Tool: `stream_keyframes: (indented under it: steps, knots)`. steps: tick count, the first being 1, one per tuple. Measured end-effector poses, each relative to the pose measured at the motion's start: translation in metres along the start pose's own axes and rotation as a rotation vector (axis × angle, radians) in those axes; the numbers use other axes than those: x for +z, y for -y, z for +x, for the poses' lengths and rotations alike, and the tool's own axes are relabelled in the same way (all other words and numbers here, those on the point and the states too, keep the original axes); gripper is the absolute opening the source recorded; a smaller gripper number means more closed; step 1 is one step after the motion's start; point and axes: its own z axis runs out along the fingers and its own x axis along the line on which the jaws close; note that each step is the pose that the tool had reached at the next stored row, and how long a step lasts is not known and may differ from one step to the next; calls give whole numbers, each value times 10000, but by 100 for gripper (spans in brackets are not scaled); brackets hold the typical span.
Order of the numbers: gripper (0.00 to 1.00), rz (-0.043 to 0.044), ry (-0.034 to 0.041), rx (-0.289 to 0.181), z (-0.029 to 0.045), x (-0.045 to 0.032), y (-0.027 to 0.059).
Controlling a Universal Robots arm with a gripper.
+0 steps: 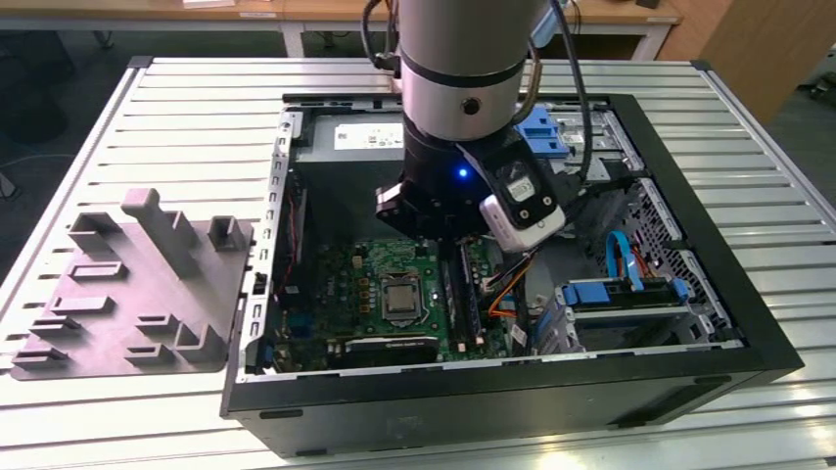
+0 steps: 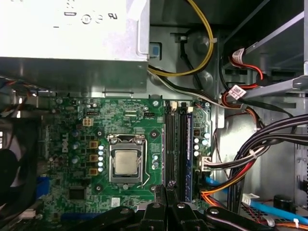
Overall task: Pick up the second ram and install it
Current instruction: 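Insert the second ram into the second slot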
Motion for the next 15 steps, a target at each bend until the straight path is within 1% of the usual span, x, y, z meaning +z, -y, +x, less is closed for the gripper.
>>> stream_keyframes:
  steps: [3,6,8,15]
  knots:
    - [12,-37,0,2,-24,34,1]
    - [12,-81,0,6,-33,79,4]
    - [12,-131,1,17,-38,110,7]
    - [12,-224,3,86,-70,199,17]
